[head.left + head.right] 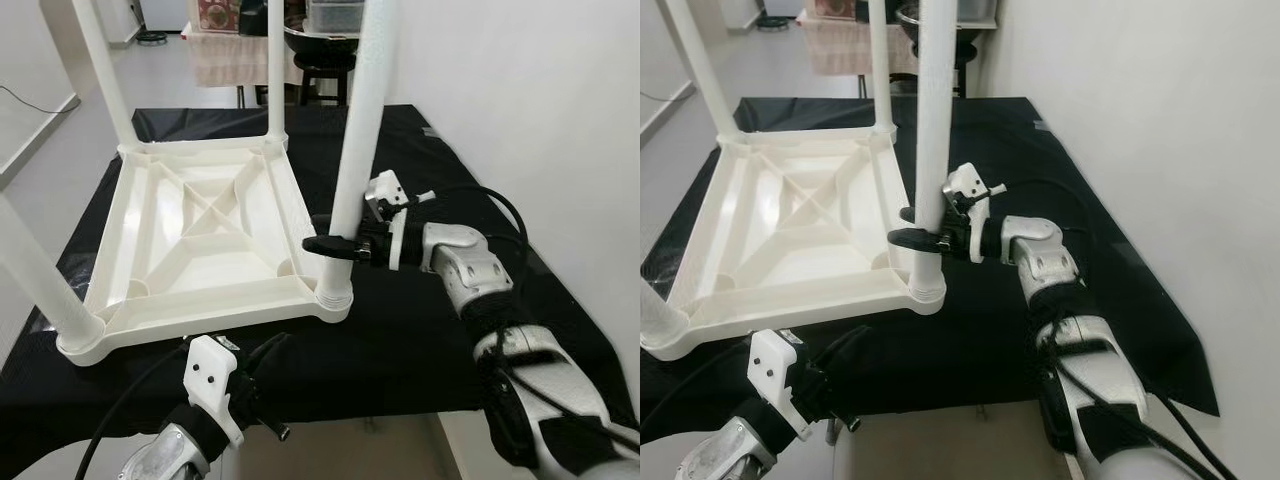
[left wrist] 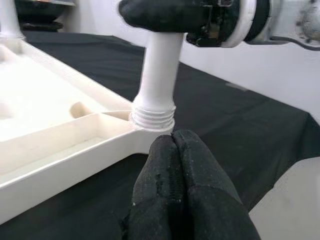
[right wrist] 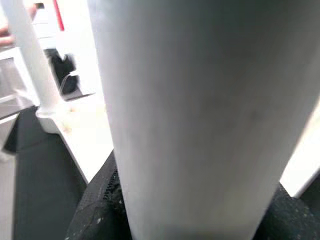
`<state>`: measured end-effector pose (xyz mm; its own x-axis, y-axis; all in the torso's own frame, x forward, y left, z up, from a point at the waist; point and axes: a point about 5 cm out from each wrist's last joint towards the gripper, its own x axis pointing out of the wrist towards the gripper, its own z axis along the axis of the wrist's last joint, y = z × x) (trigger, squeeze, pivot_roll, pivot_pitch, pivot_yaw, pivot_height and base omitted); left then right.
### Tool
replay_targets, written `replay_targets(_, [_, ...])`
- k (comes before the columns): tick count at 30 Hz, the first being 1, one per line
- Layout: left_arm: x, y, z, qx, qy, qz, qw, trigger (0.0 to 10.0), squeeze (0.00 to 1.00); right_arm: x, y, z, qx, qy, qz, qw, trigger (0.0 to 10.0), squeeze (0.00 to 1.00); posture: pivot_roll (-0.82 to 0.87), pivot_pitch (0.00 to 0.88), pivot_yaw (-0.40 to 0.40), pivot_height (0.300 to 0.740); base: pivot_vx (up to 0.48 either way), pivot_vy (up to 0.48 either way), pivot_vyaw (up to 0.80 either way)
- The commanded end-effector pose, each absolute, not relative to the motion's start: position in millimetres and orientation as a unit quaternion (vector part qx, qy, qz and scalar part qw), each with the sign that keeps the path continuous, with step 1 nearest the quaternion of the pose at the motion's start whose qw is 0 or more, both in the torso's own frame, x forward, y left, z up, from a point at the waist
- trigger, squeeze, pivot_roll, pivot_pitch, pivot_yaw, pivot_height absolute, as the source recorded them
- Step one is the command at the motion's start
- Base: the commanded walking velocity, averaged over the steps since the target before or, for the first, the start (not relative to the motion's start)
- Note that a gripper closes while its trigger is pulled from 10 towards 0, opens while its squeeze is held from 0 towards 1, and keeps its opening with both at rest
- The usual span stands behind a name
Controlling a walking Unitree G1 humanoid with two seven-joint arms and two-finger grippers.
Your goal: Building children table
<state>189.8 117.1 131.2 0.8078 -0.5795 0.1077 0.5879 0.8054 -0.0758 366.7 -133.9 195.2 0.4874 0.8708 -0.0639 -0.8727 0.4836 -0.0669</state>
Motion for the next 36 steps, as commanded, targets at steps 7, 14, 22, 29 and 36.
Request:
replay_targets(7, [188.3, 120.6, 131.8, -0.054, -0.038, -0.306, 0.95, 10.0, 0.0, 343.7, -140.3, 148.6, 0.007, 0.037, 0.157, 0.987, 0.0, 0.0, 0.1, 0.077, -0.082, 0.74, 0.0, 0.0, 0.0])
replay_targets(14, [189.5, 122.1, 130.9, -0.054, -0.037, -0.305, 0.95, 10.0, 0.0, 325.1, -102.8, 127.3, -0.017, 0.063, 0.202, 0.977, 0.0, 0.0, 0.12, 0.058, -0.102, 0.74, 0.0, 0.0, 0.0])
replay_targets(22, [189.3, 120.5, 130.0, -0.053, -0.04, -0.296, 0.953, 10.0, 0.0, 338.7, -102.2, 140.0, -0.015, 0.061, 0.257, 0.964, 10.0, 1.0, 0.12, 0.046, -0.105, 0.74, 0.0, 0.0, 0.0])
replay_targets(29, [190.8, 117.9, 130.0, -0.055, -0.041, -0.299, 0.952, 10.0, 0.0, 351.4, -117.2, 160.6, -0.056, 0.03, 0.409, 0.91, 10.0, 0.0, 0.14, 0.04, -0.113, 0.74, 0.0, 0.0, 0.0])
replay_targets(36, [191.4, 117.0, 129.9, -0.054, -0.043, -0.297, 0.953, 10.0, 0.0, 357.5, -130.8, 171.6, -0.061, 0.026, 0.475, 0.878, 10.0, 0.0, 0.15, 0.04, -0.122, 0.74, 0.0, 0.0, 0.0])
